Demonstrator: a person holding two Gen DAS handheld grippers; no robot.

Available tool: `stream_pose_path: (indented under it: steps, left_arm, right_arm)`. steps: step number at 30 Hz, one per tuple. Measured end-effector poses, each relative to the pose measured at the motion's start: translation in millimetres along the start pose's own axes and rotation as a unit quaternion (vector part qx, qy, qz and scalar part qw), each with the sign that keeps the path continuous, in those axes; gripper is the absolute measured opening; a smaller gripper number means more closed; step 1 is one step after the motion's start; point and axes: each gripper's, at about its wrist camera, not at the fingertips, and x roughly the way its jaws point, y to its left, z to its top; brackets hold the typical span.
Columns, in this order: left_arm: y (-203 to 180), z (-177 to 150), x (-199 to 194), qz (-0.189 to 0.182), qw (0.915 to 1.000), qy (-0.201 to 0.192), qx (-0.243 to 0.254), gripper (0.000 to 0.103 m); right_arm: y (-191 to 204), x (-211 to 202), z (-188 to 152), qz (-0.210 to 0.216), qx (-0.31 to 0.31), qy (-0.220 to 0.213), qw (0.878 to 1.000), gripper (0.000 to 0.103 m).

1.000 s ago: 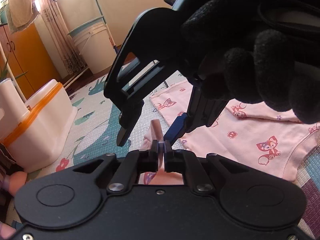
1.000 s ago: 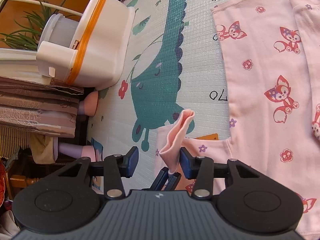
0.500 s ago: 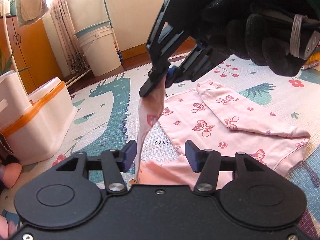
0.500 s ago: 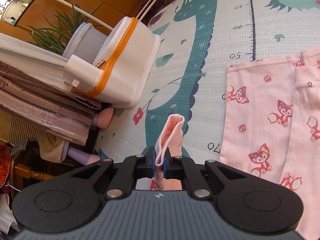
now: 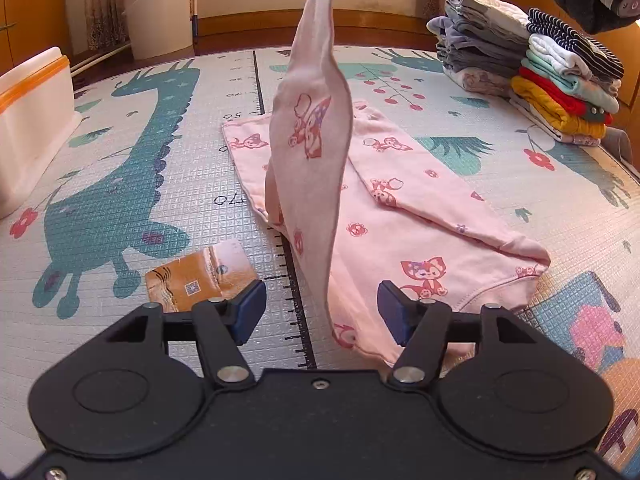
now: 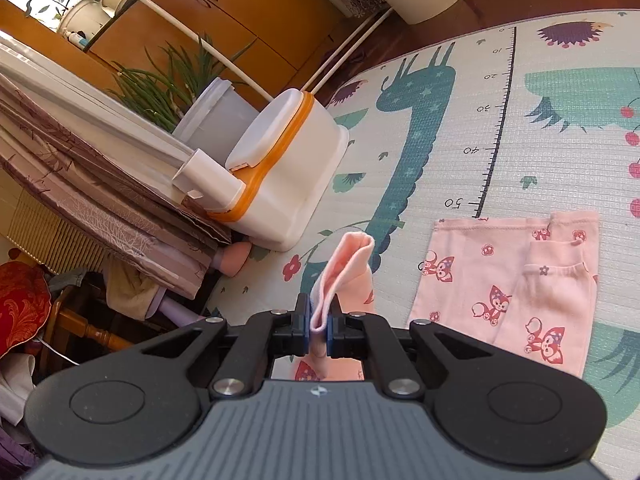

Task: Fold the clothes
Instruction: 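Carry the sleeve across the shirt body with the right gripper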

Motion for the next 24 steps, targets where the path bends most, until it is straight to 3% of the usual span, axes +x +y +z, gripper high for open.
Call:
stream_pose_path:
  steps: [3, 12, 16, 21, 24]
  left_arm:
    - [-10.4, -4.1, 0.1, -0.001, 0.9995, 0.002, 0.030, 0.035]
    - [-53.1, -16.1, 2.8, -0.018, 0.9878, 0.003, 0.154, 0.010]
    - [-61.9, -20.0, 8.1, -0.018, 0.9834, 0.010, 0.180, 0.008]
    - [-59.0, -17.2, 6.1, -0.006, 0.9838, -0.002, 0.179, 0.009]
    - [-61.1, -19.2, 8.2, 0.005, 0.9815, -0.001, 0.192, 0.029]
  right_arm:
    - [-13.7, -17.8, -5.6, -0.015, -0.007, 0.005, 1.000, 0.009]
    - [-68.4, -66.8, -34.6, -0.066, 0.024, -0.004, 0.998, 0.009]
    - [-83.5, -71.4, -44.7, -0.080, 0.031, 0.006, 0.996, 0.010]
    - [-84.9, -77.7, -44.2, -0.062, 0.042, 0.000, 0.997, 0.010]
    - [-82.7, -77.4, -42.2, -0.061, 0.042, 0.004, 0.997, 0.010]
